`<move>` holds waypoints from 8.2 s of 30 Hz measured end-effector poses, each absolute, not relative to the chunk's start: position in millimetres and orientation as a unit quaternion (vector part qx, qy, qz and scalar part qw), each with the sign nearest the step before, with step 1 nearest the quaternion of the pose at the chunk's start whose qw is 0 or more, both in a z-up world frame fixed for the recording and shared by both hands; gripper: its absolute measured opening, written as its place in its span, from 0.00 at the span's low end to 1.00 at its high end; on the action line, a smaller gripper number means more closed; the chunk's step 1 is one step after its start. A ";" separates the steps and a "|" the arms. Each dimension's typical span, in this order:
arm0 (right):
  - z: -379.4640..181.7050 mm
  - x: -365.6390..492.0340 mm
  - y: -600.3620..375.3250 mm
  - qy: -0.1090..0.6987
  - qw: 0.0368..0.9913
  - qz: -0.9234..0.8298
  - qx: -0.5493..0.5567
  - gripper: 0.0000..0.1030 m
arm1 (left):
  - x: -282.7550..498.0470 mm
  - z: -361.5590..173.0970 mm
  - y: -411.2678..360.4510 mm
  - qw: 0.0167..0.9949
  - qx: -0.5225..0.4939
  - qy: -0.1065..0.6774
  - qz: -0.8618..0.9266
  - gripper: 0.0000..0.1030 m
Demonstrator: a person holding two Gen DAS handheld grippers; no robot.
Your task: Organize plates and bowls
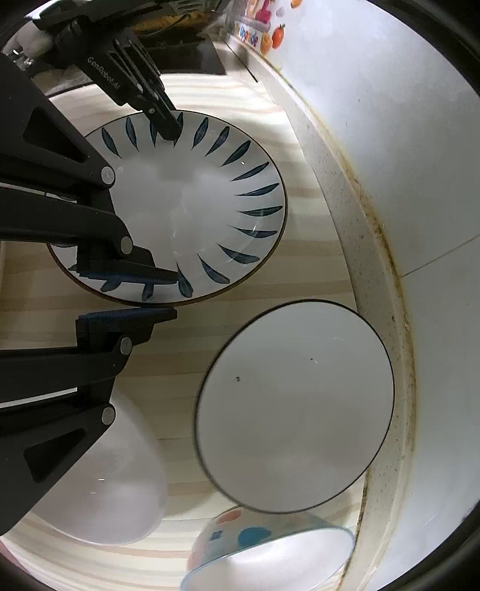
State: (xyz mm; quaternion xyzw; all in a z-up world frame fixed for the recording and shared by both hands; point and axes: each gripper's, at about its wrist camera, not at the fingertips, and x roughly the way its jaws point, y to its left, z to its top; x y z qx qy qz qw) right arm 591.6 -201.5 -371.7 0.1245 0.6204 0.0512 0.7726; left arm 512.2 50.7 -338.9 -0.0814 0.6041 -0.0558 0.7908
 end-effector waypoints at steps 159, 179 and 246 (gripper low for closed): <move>-388.2 551.0 -354.9 0.630 0.741 0.157 0.169 0.20 | 478.5 -326.2 -172.7 0.773 -0.082 0.628 -0.038 0.18; -326.6 471.7 -398.5 0.620 0.750 0.164 0.164 0.20 | 413.6 -272.6 -223.2 0.794 -0.058 0.602 -0.069 0.18; -371.8 616.9 -472.0 0.581 0.760 0.121 0.266 0.20 | 549.9 -315.5 -266.8 0.795 -0.086 0.597 -0.059 0.21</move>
